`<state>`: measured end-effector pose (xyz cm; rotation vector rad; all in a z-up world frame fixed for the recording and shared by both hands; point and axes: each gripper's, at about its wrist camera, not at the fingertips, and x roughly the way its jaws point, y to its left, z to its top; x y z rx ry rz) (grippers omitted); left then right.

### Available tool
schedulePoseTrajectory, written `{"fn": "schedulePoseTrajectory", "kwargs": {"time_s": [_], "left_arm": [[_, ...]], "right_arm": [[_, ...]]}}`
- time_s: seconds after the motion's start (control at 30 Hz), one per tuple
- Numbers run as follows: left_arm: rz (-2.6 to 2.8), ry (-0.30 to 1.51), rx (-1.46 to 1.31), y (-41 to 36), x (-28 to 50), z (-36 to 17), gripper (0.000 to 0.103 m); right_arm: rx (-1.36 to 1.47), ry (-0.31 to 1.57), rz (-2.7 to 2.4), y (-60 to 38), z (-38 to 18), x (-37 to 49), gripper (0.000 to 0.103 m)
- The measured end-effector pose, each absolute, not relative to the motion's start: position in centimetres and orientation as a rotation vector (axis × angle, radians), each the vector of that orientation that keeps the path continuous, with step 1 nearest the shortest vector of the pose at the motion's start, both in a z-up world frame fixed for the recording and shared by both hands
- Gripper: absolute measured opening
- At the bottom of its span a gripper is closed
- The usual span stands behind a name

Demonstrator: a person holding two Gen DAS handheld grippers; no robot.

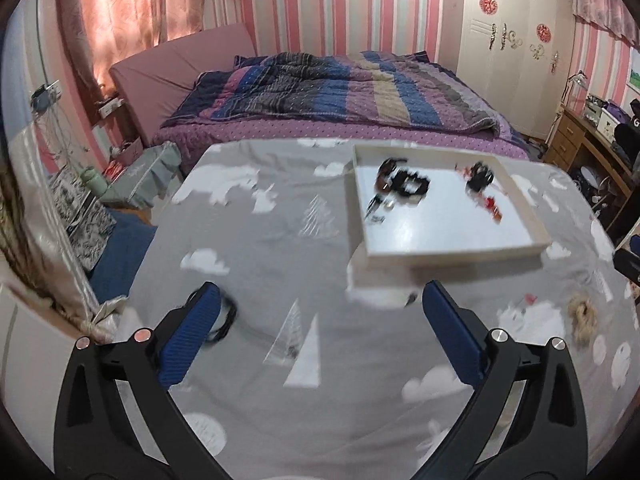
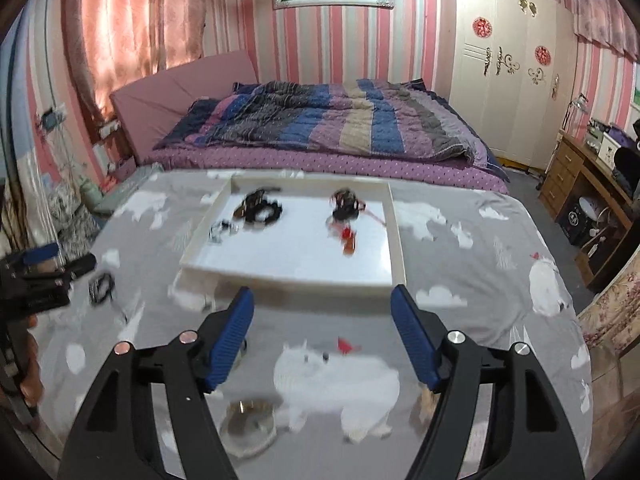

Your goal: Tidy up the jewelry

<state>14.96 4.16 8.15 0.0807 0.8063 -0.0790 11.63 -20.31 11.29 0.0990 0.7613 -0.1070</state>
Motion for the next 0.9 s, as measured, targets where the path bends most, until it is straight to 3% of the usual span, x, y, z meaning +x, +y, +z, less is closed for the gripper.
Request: {"fn": "schedulePoseTrajectory", "kwargs": {"time_s": [0.5, 0.9], "left_arm": [[-0.017, 0.854, 0.075, 10.3, 14.1, 0.3, 0.100], [-0.042, 0.873, 0.057, 12.9, 17.6, -1.6, 0.100]], "right_arm": [[0.113, 0.850, -0.110, -17.2, 2.6, 10.2, 0.071], [0.094, 0.882, -0.077, -12.4, 0.5, 14.1, 0.071]]}}
